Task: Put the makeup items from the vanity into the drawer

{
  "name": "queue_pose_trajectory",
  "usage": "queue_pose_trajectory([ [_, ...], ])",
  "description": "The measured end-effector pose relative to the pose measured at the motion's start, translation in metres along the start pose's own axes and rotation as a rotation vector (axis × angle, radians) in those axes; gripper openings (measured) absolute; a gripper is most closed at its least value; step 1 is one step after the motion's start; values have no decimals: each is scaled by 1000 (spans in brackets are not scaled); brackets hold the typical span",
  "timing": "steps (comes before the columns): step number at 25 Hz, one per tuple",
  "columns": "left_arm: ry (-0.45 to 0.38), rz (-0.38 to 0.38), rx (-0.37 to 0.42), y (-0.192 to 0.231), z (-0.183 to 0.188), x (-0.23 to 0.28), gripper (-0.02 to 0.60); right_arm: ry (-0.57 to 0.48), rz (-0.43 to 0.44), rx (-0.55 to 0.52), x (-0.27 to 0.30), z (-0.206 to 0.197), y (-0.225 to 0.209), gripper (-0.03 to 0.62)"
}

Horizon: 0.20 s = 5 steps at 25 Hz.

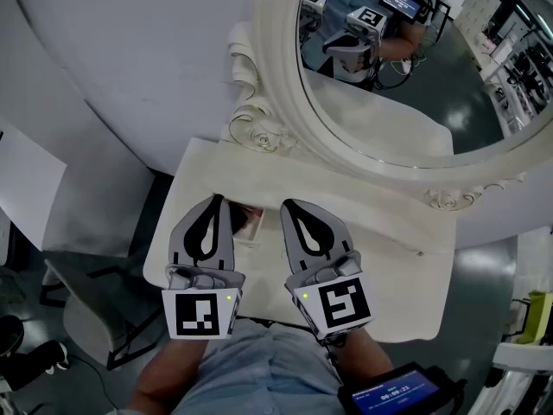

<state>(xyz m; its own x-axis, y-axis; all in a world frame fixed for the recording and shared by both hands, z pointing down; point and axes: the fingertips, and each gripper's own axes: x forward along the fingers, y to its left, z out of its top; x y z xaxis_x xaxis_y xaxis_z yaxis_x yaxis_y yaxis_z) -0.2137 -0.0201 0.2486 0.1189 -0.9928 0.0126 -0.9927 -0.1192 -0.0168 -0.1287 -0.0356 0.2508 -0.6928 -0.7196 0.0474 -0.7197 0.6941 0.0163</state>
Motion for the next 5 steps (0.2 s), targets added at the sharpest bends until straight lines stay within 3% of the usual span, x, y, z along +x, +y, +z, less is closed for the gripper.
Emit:
queue_pose_trajectory([
  [5, 12, -2, -8, 1, -5, 7, -2, 41, -3, 7, 3, -10, -5, 0],
])
